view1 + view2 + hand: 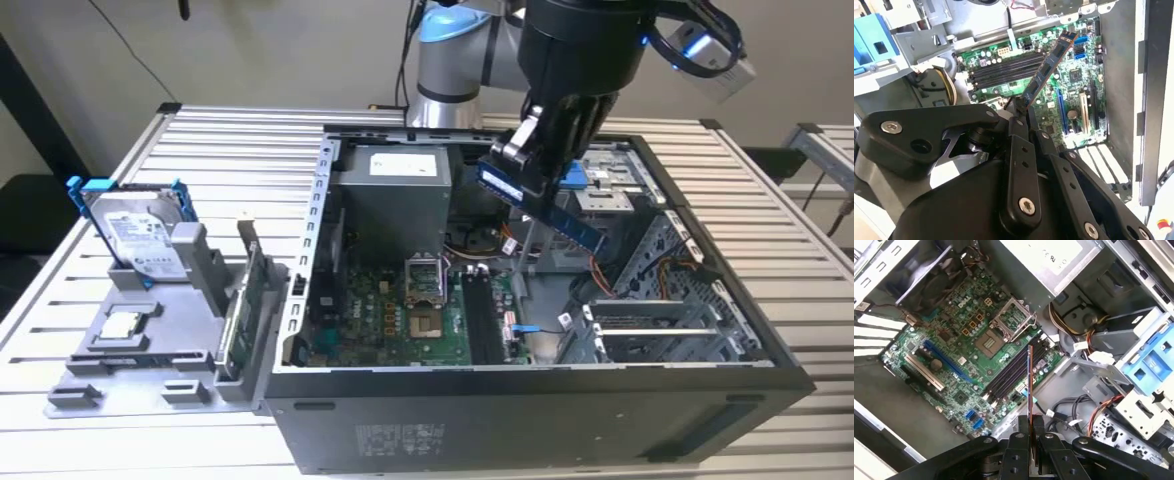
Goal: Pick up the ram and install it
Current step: 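Insert the ram into the slot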
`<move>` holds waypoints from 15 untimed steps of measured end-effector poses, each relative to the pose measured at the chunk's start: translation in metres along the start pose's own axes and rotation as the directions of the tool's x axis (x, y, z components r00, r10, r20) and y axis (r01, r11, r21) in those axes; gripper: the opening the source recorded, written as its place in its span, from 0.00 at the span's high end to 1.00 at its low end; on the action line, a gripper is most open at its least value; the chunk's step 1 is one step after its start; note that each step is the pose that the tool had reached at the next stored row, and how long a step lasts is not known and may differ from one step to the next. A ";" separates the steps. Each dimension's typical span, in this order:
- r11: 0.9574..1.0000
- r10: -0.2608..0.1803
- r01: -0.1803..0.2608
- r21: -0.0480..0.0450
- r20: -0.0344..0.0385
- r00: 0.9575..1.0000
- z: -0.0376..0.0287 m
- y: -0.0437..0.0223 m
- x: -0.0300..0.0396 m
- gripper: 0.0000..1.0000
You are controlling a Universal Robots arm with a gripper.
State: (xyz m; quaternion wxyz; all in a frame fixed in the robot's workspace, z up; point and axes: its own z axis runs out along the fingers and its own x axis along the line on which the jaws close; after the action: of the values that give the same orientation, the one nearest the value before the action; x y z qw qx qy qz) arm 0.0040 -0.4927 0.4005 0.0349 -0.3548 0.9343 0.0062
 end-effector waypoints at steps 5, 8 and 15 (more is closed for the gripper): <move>0.997 0.073 -0.073 0.005 -0.001 0.997 0.0004 0.0000 0.0000 0.85; 0.992 0.122 -0.122 0.009 -0.001 0.992 0.0005 0.0000 0.0000 0.85; 0.972 0.235 -0.235 0.017 -0.001 0.972 0.0012 0.0000 0.0001 0.85</move>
State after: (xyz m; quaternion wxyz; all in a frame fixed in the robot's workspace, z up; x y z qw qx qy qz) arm 0.0040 -0.4927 0.3993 0.0354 -0.2412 0.9698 0.0021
